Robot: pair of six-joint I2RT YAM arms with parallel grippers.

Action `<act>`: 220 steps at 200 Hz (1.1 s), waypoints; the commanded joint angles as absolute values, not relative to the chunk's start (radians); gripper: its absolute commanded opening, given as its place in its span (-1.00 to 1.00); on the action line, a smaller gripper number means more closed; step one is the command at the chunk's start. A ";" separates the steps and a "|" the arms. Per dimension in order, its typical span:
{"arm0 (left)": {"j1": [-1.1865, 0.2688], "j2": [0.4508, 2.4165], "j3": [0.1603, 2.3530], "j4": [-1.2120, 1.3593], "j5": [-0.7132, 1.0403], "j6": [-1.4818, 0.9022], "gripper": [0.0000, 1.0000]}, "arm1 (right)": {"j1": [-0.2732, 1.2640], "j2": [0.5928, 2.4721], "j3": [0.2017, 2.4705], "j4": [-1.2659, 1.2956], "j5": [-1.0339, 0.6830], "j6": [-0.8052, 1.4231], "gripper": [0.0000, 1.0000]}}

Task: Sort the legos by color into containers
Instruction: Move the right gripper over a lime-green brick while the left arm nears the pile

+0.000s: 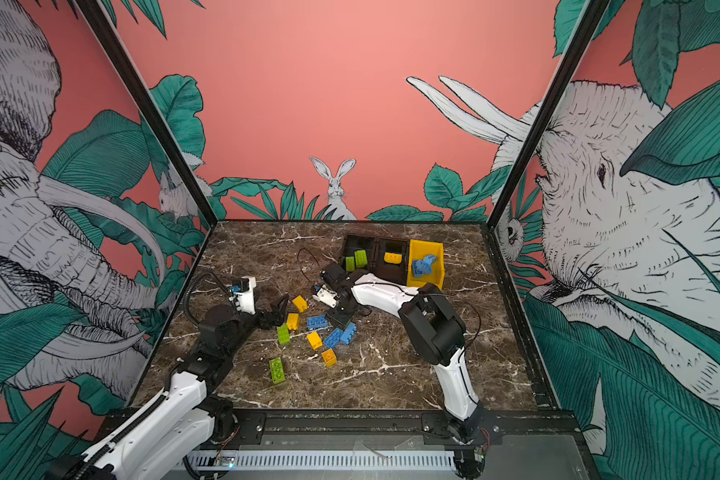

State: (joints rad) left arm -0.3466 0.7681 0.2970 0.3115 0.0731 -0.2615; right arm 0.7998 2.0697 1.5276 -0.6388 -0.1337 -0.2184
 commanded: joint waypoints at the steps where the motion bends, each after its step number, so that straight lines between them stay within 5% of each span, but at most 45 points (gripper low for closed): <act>1: -0.351 0.789 0.292 0.350 0.112 -0.249 0.98 | 0.790 2.124 1.594 -0.701 -0.120 -0.261 0.30; 41: -0.351 0.809 0.309 0.339 0.142 -0.234 0.98 | 0.762 2.183 1.722 -0.781 -0.125 -0.300 0.14; 175: -0.351 0.810 0.325 0.320 0.160 -0.224 0.98 | 0.736 2.010 1.641 -0.597 -0.135 -0.069 -0.37; 196: -0.353 0.824 0.333 0.319 0.180 -0.220 0.98 | 0.735 2.023 1.657 -0.664 -0.103 -0.091 0.17; 220: -0.353 0.822 0.334 0.309 0.161 -0.211 0.98 | 0.736 2.032 1.621 -0.667 -0.085 -0.072 0.30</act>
